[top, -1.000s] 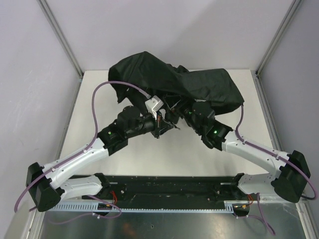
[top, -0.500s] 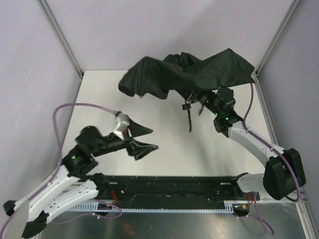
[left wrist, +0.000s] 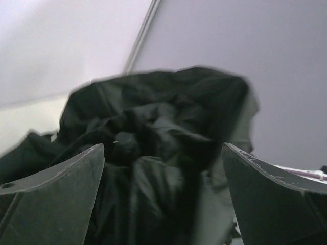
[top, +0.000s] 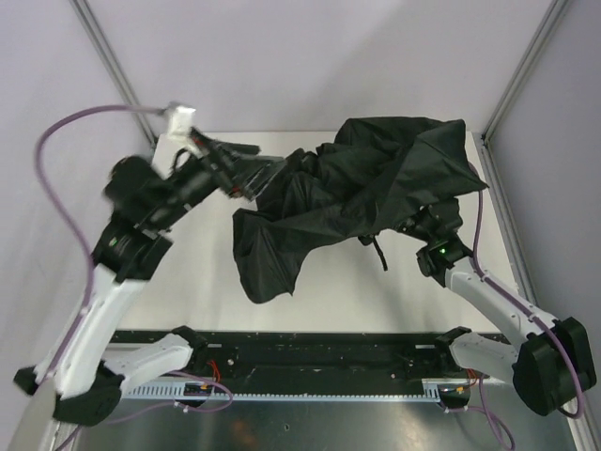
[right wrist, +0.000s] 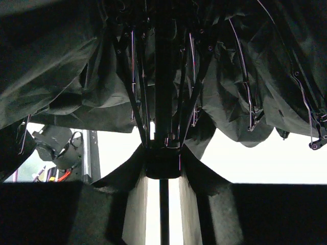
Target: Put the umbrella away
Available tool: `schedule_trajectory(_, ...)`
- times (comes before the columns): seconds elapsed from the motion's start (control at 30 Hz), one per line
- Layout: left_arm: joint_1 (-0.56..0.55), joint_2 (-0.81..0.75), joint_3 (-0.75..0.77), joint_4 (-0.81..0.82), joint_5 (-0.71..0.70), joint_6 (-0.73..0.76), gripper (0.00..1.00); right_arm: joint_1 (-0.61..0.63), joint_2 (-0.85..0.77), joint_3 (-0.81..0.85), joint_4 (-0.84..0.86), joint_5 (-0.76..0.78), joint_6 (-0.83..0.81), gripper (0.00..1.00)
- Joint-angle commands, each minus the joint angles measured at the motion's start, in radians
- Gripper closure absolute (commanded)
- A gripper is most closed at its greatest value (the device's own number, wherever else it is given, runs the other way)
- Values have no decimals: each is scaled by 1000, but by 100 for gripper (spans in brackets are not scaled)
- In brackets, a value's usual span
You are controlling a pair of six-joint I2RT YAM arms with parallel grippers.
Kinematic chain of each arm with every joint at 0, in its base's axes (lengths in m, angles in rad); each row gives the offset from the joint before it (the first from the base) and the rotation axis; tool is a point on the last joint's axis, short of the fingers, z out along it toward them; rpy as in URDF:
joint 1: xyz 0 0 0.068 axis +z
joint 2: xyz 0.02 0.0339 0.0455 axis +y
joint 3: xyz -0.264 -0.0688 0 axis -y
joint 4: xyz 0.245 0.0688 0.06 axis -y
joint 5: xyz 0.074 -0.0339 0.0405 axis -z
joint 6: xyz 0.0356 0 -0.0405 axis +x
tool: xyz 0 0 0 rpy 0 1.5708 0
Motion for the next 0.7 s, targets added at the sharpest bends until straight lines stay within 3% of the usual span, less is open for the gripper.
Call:
schedule_trajectory(0.0,50,151,4,-67,200,-102,1,30,-54,3,125,1,-7,100)
schedule_trajectory(0.07,42,165,-23,-37,232,-91,1,41,-55,2,117,17,-10,100)
schedule_trajectory(0.2,-75,99,-173,95,64,-13,1,56,-26,2,154,7,12,100)
schedule_trajectory(0.3,-101,96,-242,186,33,-51,1,80,-7,2,184,-5,25,100)
schedule_trajectory(0.57,-103,202,-231,345,163,-122,1,136,5,2,200,-50,47,100)
schedule_trajectory(0.6,-101,208,-234,366,171,-128,7,143,3,2,197,-61,51,100)
schedule_trajectory(0.67,-88,213,-236,386,173,-137,28,148,1,2,182,-80,59,100)
